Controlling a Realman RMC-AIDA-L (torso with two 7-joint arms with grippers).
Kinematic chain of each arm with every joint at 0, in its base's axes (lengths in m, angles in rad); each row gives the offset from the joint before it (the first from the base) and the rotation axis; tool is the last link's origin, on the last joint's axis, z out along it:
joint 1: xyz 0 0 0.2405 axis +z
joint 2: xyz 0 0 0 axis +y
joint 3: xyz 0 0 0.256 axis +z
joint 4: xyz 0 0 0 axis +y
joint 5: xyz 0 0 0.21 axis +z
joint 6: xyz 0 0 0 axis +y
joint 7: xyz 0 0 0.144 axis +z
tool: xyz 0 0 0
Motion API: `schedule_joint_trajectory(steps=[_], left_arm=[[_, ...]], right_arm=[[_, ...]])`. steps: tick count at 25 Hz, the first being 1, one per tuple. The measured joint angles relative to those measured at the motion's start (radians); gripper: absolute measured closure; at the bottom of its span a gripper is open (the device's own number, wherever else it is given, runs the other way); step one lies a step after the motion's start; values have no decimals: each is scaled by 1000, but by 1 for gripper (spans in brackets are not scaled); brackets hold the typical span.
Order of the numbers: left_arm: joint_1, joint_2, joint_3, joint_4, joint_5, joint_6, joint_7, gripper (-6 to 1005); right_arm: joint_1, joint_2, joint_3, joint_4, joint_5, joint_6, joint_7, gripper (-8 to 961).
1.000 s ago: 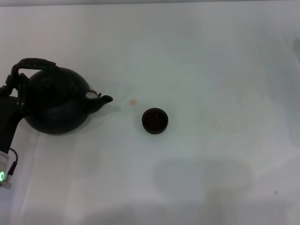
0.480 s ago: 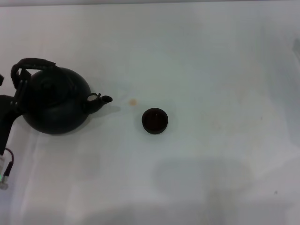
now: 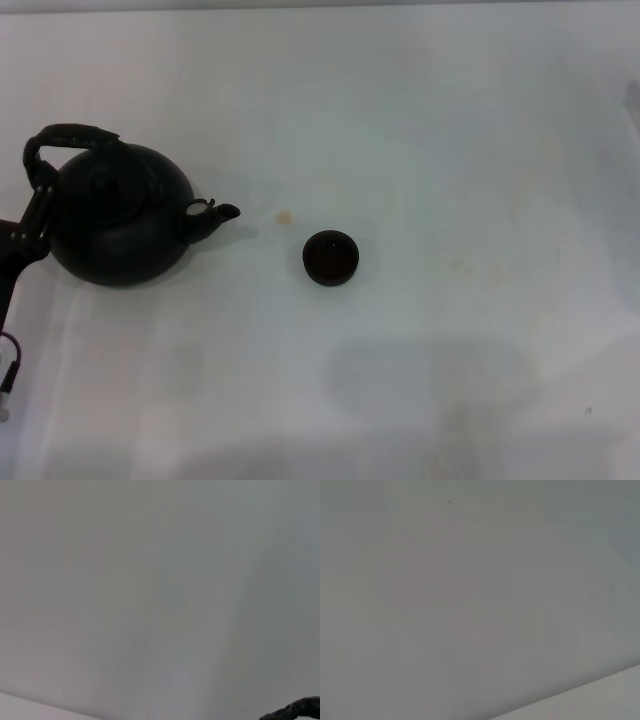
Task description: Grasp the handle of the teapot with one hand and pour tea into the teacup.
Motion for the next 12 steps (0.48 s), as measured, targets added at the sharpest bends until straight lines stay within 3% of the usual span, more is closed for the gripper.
schedule_joint_trajectory(steps=[12], left_arm=[[46, -2, 1, 0, 79, 82, 1, 122]], right_arm=[[1, 0, 0, -3, 0, 0, 0, 128]])
